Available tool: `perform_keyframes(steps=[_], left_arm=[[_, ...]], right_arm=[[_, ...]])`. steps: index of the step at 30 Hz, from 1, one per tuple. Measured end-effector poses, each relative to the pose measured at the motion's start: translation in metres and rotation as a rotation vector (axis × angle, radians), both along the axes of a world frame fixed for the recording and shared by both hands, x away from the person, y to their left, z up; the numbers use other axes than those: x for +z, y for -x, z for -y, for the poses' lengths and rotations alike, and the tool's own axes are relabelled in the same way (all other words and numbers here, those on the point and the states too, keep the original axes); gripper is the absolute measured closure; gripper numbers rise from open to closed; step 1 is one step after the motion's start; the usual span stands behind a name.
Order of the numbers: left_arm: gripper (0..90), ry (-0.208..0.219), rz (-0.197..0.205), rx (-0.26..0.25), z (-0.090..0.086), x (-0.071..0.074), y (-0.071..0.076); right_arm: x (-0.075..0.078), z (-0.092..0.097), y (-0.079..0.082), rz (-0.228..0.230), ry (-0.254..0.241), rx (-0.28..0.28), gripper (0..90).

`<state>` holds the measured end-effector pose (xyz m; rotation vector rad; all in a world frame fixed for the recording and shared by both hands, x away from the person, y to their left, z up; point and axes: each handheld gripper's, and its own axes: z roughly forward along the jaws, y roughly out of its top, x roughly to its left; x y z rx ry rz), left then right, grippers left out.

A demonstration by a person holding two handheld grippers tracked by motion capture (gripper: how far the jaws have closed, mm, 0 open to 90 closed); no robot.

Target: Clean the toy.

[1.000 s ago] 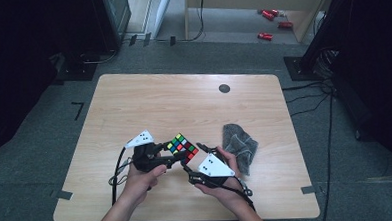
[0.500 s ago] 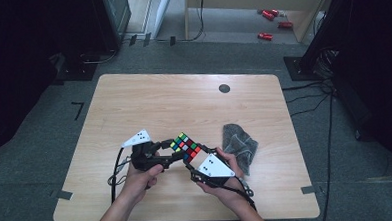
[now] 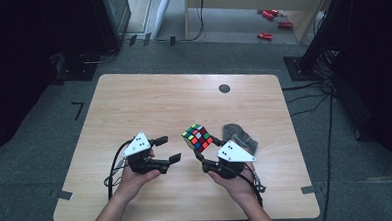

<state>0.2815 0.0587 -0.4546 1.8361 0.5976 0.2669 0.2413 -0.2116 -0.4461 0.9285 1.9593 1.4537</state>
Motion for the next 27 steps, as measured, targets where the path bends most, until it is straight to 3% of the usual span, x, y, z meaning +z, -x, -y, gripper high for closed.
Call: perform_keyframes(steps=[3, 7, 10, 15, 18, 22, 27], left_arm=[[19.0, -0.092, 0.108, 0.023, 0.008, -0.002, 0.008], [19.0, -0.154, 0.183, 0.015, 0.015, -0.006, 0.014], [19.1, -0.172, 0.216, 0.015, 0.018, -0.007, 0.016], [19.3, -0.18, 0.271, 0.035, 0.018, -0.006, 0.018], [18.6, -0.222, 0.32, 0.036, 0.023, -0.01, 0.022], [19.6, -0.245, 0.367, 0.019, 0.028, -0.015, 0.024], [29.5, -0.255, 0.425, -0.001, 0.028, -0.016, 0.027]], right_arm=[[0.002, 0.0, 0.0, -0.03, -0.03, 0.007, 35.4], [0.005, 0.0, 0.001, -0.074, -0.069, 0.032, 35.4], [0.008, -0.002, 0.002, -0.101, -0.096, 0.06, 35.4], [0.007, -0.012, 0.004, -0.152, -0.084, 0.098, 35.4], [0.004, -0.017, 0.004, -0.187, -0.078, 0.116, 35.3], [-0.001, -0.021, 0.002, -0.237, -0.069, 0.131, 35.3], [-0.002, -0.018, -0.001, -0.285, -0.117, 0.127, 35.2]])
